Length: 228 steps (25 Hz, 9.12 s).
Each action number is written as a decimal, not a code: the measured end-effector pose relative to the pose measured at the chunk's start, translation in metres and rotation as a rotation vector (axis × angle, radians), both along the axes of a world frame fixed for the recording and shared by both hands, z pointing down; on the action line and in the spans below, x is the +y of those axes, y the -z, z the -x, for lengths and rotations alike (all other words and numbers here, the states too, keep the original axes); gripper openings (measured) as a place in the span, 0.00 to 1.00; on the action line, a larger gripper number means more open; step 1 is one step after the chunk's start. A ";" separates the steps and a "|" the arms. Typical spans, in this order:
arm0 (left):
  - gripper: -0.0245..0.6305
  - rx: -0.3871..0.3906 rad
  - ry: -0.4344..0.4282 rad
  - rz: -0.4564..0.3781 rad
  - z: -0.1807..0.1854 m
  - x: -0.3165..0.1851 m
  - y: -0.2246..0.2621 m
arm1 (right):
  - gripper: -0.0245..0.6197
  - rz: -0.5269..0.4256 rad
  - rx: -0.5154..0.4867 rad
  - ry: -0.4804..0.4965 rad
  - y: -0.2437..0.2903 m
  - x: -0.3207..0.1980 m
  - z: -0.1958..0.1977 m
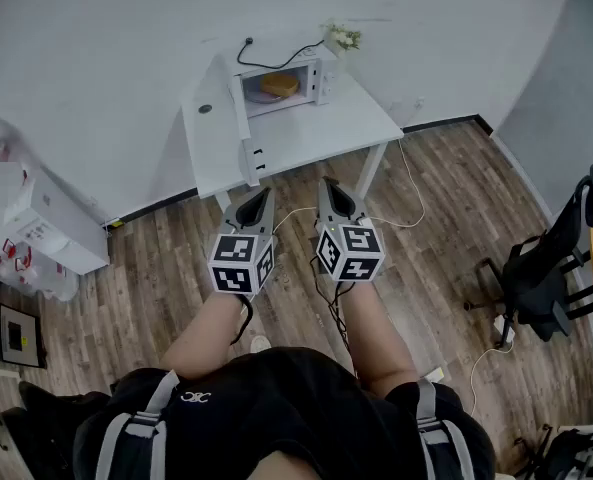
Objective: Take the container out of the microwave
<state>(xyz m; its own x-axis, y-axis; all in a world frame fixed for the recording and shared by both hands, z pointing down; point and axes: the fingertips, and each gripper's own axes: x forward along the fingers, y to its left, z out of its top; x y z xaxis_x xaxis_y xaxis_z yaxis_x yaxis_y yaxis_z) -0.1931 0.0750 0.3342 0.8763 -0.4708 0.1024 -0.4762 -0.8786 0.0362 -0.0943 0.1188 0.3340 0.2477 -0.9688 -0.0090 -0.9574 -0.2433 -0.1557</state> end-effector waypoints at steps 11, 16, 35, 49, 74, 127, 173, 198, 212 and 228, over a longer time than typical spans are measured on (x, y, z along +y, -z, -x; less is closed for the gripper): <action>0.06 0.010 0.011 0.003 -0.022 0.043 -0.007 | 0.04 0.019 -0.018 0.021 -0.013 0.041 -0.020; 0.06 0.006 0.026 -0.013 -0.035 0.066 -0.010 | 0.04 -0.001 -0.019 0.041 -0.016 0.063 -0.032; 0.06 -0.010 0.027 -0.027 -0.094 0.055 -0.032 | 0.04 0.024 0.017 0.067 -0.039 0.049 -0.091; 0.06 0.007 0.032 0.007 -0.181 -0.063 -0.062 | 0.04 0.072 0.052 0.106 -0.073 -0.072 -0.171; 0.06 -0.026 0.085 0.096 -0.363 -0.343 -0.088 | 0.04 0.155 0.128 0.226 -0.090 -0.360 -0.347; 0.06 -0.069 0.529 0.280 -0.324 -0.468 -0.177 | 0.29 0.830 1.453 0.509 -0.285 -0.657 -0.403; 0.06 -0.038 0.444 0.251 -0.315 -0.457 -0.162 | 0.08 0.833 1.504 0.764 -0.260 -0.601 -0.338; 0.06 -0.056 0.282 0.227 -0.325 -0.431 -0.161 | 0.07 0.958 1.314 0.874 -0.257 -0.484 -0.313; 0.06 -0.084 0.134 0.227 -0.363 -0.409 -0.169 | 0.06 1.120 1.178 0.770 -0.269 -0.423 -0.365; 0.06 -0.093 0.064 0.214 -0.393 -0.399 -0.167 | 0.06 1.235 1.131 0.737 -0.277 -0.387 -0.406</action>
<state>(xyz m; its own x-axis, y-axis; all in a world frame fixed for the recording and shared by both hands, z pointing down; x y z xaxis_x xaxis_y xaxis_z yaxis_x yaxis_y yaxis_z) 0.1998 -0.3235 0.5016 0.8277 -0.4838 0.2843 -0.5403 -0.8238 0.1715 0.3113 -0.2678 0.6115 0.2004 -0.4460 0.8723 -0.4167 0.7671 0.4879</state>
